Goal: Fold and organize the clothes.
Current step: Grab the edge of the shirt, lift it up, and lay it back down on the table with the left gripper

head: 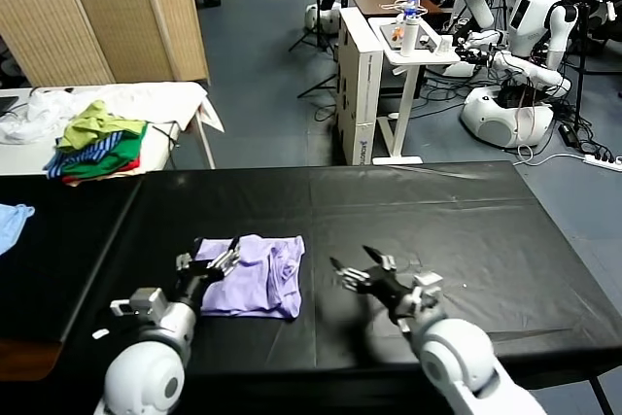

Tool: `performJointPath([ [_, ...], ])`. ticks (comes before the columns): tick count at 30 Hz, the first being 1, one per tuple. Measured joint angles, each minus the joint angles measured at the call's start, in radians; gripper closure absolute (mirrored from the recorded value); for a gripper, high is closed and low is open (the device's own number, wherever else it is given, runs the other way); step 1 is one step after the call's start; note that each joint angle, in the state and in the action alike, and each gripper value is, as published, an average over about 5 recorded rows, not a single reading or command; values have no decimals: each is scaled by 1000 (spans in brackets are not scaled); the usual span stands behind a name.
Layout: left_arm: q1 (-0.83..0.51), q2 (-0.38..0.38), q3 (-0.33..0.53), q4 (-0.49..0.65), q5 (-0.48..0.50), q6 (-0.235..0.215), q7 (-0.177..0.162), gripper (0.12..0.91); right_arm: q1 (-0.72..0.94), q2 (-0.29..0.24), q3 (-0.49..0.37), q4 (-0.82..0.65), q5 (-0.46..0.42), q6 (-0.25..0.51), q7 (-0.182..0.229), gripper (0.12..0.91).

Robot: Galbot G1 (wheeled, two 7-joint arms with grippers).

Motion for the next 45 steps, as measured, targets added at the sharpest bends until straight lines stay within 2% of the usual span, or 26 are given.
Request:
performJointPath([
  [7,24,-22,-5,18,58,-8,2,123,135,52,-124,-107,2,-5,19,118],
  [12,37,-32,-9,24,79,-10,2,123,172,89,-159,-176,27,-16,34,118],
  [15,45,-35,-10,26,89,-13,2,123,184,111,-169,-207,45,-19,45,146],
  [22,62,-44,-13,29,107,-23,2,123,200,164,-180,-255,77,-30,65,319],
  [25,69,-48,-14,29,112,-27,2,123,199,180,-181,-267,80,-34,69,420],
  [28,73,-50,-16,28,115,-29,2,123,196,186,-180,-271,79,-35,74,548],
  [33,78,-56,-21,27,117,-34,1,123,181,181,-165,-252,51,-34,88,825],
  [35,80,-59,-24,27,118,-36,1,123,173,177,-159,-244,30,-38,92,877],
  [40,83,-62,-29,31,121,-42,1,123,151,180,-147,-243,-7,-42,94,883],
  [42,84,-62,-33,34,121,-44,3,123,143,181,-141,-238,-12,-42,84,857],
  [45,85,-60,-42,42,121,-49,11,123,129,175,-128,-219,-17,-36,56,742],
])
